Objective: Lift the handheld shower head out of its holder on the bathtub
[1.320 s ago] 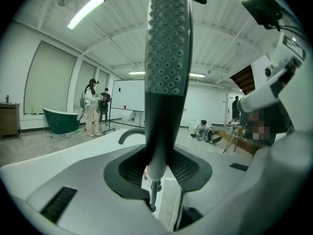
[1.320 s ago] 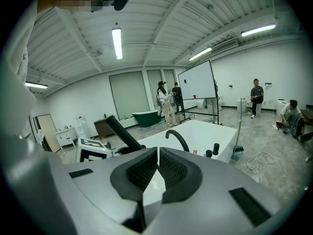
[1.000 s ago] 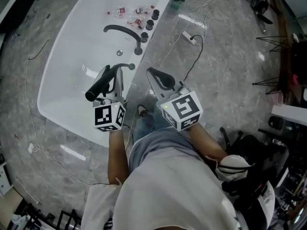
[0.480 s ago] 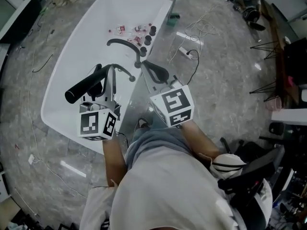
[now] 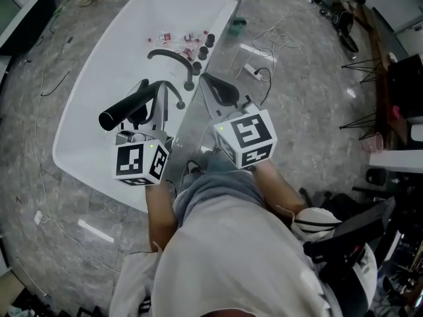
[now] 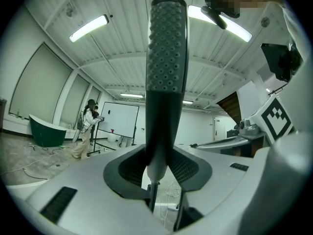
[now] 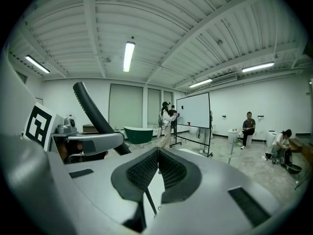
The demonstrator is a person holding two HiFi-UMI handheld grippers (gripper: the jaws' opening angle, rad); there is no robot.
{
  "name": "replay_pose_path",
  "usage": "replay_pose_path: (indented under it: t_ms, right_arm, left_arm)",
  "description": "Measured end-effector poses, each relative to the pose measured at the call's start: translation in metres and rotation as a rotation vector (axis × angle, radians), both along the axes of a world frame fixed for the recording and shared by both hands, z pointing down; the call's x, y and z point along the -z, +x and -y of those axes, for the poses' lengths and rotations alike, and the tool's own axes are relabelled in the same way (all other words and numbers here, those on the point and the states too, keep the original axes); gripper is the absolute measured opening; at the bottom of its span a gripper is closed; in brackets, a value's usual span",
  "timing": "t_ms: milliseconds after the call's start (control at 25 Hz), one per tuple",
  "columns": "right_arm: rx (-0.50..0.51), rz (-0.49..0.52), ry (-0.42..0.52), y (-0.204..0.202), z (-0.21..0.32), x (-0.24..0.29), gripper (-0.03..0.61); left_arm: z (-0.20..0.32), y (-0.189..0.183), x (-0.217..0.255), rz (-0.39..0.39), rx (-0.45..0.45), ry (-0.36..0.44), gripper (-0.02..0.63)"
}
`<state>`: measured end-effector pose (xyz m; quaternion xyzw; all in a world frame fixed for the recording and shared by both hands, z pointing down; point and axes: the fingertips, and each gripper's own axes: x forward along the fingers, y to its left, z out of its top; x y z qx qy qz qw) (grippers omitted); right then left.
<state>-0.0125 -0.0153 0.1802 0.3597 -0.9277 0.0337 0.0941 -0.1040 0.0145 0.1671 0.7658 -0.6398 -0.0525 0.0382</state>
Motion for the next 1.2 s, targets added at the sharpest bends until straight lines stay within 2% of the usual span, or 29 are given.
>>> replay_pose_path:
  t_ms: [720, 1200]
  right_arm:
    - [0.016, 0.008, -0.015, 0.006, 0.005, -0.018, 0.015]
    - [0.034, -0.003, -0.014, 0.000, 0.011, -0.018, 0.016]
  left_arm:
    - [0.011, 0.011, -0.022, -0.013, -0.019, -0.027, 0.149]
    - [0.018, 0.005, -0.023, -0.019, -0.012, -0.035, 0.149]
